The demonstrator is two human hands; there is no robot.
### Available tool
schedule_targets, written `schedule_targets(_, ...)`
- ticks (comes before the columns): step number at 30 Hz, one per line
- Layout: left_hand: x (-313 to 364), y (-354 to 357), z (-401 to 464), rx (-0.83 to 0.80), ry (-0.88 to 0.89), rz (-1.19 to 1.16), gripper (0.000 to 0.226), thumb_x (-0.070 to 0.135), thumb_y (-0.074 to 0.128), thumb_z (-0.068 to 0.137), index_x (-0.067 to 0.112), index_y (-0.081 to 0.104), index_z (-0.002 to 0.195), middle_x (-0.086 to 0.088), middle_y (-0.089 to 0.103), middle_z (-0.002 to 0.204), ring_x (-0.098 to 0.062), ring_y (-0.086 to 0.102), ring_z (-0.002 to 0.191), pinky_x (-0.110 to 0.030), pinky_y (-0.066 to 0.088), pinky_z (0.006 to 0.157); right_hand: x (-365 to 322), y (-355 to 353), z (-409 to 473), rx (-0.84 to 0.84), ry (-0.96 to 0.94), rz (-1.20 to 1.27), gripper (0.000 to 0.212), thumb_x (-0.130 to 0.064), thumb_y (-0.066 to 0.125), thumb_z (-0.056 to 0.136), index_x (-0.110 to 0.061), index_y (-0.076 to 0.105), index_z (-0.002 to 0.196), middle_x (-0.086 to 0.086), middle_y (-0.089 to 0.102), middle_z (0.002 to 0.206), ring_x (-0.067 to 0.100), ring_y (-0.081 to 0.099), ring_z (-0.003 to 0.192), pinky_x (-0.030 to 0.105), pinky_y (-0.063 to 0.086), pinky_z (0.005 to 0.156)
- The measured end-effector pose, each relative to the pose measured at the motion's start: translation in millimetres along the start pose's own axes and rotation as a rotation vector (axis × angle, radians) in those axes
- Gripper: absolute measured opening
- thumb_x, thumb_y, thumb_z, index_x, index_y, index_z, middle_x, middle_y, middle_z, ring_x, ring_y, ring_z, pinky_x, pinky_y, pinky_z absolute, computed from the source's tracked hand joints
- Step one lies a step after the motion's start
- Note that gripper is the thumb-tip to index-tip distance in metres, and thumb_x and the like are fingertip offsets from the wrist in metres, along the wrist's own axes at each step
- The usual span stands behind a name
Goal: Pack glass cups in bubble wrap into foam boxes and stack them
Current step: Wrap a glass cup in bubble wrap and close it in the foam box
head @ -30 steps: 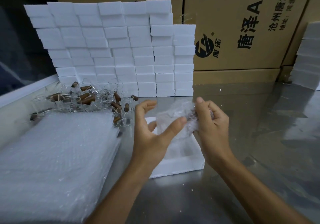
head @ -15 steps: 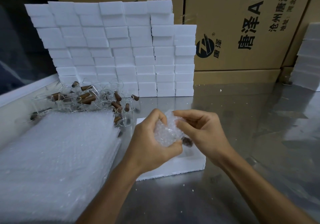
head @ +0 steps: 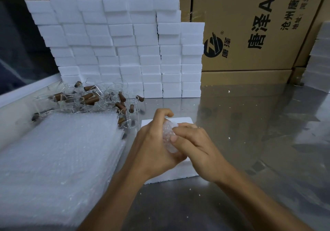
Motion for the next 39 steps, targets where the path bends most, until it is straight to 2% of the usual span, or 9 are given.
schedule_targets(6, 8.9, -5.1, 1.2, 0.039, 0.029, 0.0, 0.061, 0.048, 0.067, 0.058, 0.037, 0.041, 0.113, 0.017, 0.063, 0.087, -0.012, 0.062, 0.077, -0.028, 0.049, 0.063, 0.8, -4.0, -1.3, 0.043, -0.013, -0.028, 0.035, -0.018, 0.056, 0.083, 0.011, 0.051, 0.063, 0.021, 0.047, 0.064, 0.031, 0.044, 0.064, 0.047, 0.038, 0.062)
schedule_targets(9, 0.6, -11.3, 3.5, 0.088, -0.021, -0.057, 0.065, 0.044, 0.077, 0.055, 0.038, 0.042, 0.109, 0.017, 0.063, 0.092, -0.006, 0.063, 0.08, -0.022, 0.051, 0.065, -10.5, -17.7, -9.2, 0.306, -0.091, -0.173, 0.016, -0.014, 0.071, 0.078, 0.001, 0.068, 0.08, 0.008, 0.06, 0.093, 0.015, 0.059, 0.087, 0.027, 0.049, 0.074)
schedule_targets(13, -5.9, -25.8, 3.5, 0.232, -0.052, -0.065, 0.071, 0.05, 0.083, 0.05, 0.034, 0.045, 0.107, 0.022, 0.061, 0.09, 0.002, 0.061, 0.083, -0.012, 0.047, 0.063, -0.5, -26.1, -9.9, 0.389, 0.023, -0.129, 0.052, -0.035, 0.08, 0.073, -0.015, 0.066, 0.119, -0.005, 0.062, 0.12, 0.005, 0.058, 0.114, 0.014, 0.043, 0.094)
schedule_targets(18, -13.9, -23.6, 1.8, 0.207, -0.071, -0.056, 0.071, 0.05, 0.08, 0.049, 0.039, 0.041, 0.108, 0.019, 0.064, 0.092, -0.003, 0.063, 0.079, -0.023, 0.05, 0.063, -17.9, -14.6, -15.6, 0.414, -0.144, -0.315, 0.025, -0.027, 0.074, 0.083, -0.01, 0.076, 0.101, -0.006, 0.072, 0.101, 0.005, 0.065, 0.095, 0.027, 0.051, 0.086)
schedule_targets(21, -14.1, -18.8, 1.2, 0.146, -0.047, -0.023, 0.069, 0.043, 0.081, 0.051, 0.04, 0.041, 0.107, 0.014, 0.064, 0.087, -0.007, 0.064, 0.074, -0.03, 0.052, 0.062, -11.7, -3.3, -10.4, 0.275, -0.092, -0.324, 0.018, -0.027, 0.06, 0.088, -0.012, 0.067, 0.083, -0.016, 0.053, 0.071, -0.001, 0.048, 0.07, 0.013, 0.035, 0.077)
schedule_targets(24, -11.0, -13.7, 0.5, 0.088, -0.025, -0.005, 0.062, 0.036, 0.077, 0.053, 0.035, 0.044, 0.105, 0.011, 0.063, 0.087, -0.011, 0.063, 0.076, -0.032, 0.051, 0.063, -6.0, 1.0, -8.5, 0.199, -0.089, -0.315, 0.026, -0.023, 0.056, 0.088, -0.011, 0.048, 0.066, -0.012, 0.036, 0.058, 0.01, 0.04, 0.058, 0.02, 0.035, 0.078)
schedule_targets(29, -2.0, -4.7, -1.2, -0.007, 0.009, -0.012, 0.05, 0.03, 0.07, 0.059, 0.033, 0.047, 0.104, 0.007, 0.065, 0.084, -0.016, 0.064, 0.075, -0.035, 0.051, 0.062, 1.1, 2.3, -7.2, 0.142, -0.071, -0.237, 0.033, -0.029, 0.05, 0.087, -0.013, 0.038, 0.06, -0.008, 0.031, 0.053, 0.018, 0.038, 0.055, 0.031, 0.038, 0.076)
schedule_targets(35, -0.9, 1.4, -0.9, -0.034, -0.018, -0.152, 0.051, 0.042, 0.068, 0.056, 0.026, 0.052, 0.102, 0.008, 0.067, 0.08, -0.015, 0.064, 0.069, -0.03, 0.05, 0.058, -1.4, -0.5, -5.8, 0.129, -0.101, -0.174, 0.036, -0.03, 0.047, 0.09, -0.04, 0.029, 0.06, -0.017, 0.036, 0.053, 0.011, 0.033, 0.055, 0.018, 0.028, 0.074)
schedule_targets(39, -17.9, 0.0, 2.3, 0.026, -0.156, -0.339, 0.057, 0.043, 0.079, 0.052, 0.026, 0.052, 0.099, 0.005, 0.069, 0.085, -0.012, 0.066, 0.071, -0.031, 0.056, 0.063, -7.3, -8.8, -8.7, 0.173, -0.139, -0.159, 0.015, -0.03, 0.054, 0.088, -0.02, 0.06, 0.08, -0.017, 0.049, 0.07, 0.004, 0.047, 0.063, 0.016, 0.033, 0.069)
Point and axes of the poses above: each hand's wrist, its own z-axis towards the middle knuckle, its own y-axis out of the palm, x = y × z, the point moved 10 cm from there along z, towards the middle knuckle
